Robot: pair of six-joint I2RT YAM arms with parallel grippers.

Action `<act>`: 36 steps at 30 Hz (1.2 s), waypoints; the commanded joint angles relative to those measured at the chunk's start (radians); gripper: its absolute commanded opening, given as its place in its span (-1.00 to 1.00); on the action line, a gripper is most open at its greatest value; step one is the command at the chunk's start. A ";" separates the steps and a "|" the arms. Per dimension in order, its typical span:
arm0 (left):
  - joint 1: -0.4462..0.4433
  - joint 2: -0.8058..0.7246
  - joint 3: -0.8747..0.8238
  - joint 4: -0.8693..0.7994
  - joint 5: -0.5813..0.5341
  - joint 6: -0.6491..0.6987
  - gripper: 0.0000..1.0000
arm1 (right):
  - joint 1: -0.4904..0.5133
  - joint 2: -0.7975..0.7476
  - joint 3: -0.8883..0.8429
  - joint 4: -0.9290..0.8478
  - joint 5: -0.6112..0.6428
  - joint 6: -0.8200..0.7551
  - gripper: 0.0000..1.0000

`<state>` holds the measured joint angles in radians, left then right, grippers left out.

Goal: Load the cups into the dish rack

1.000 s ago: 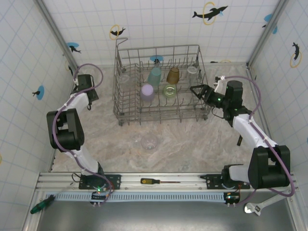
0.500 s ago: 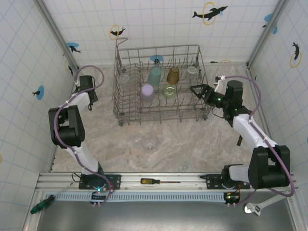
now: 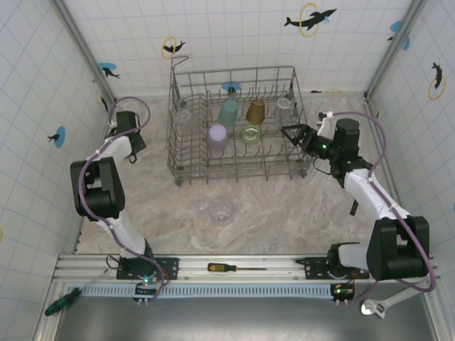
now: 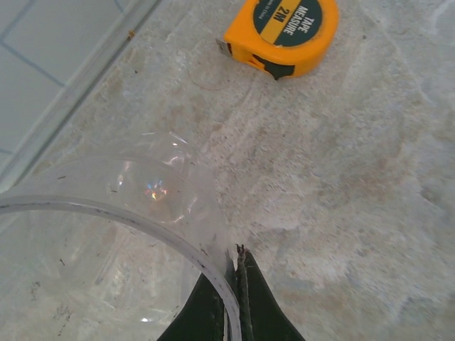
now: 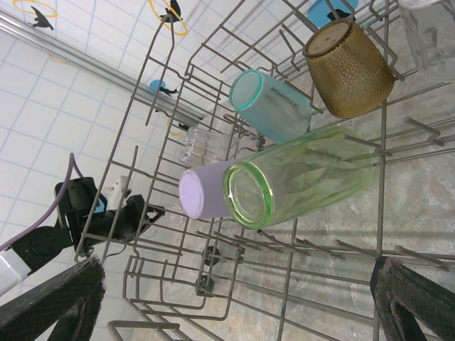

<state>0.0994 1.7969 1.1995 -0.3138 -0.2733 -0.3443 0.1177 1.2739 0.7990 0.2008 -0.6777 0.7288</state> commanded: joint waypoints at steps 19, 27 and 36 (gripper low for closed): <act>0.005 -0.415 -0.255 0.161 0.349 -0.206 -1.00 | 0.063 0.011 0.031 0.024 0.023 0.012 0.99; 0.005 -0.497 -0.336 0.309 0.446 -0.282 -1.00 | 0.121 0.041 0.080 -0.018 0.051 -0.006 0.99; 0.005 -0.518 -0.346 0.438 0.561 -0.387 -1.00 | 0.156 0.043 0.091 -0.036 0.082 -0.017 0.99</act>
<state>0.0994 1.2919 0.8310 0.0364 0.2276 -0.6846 0.2623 1.3079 0.8494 0.1738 -0.6151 0.7258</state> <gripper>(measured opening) 0.064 0.995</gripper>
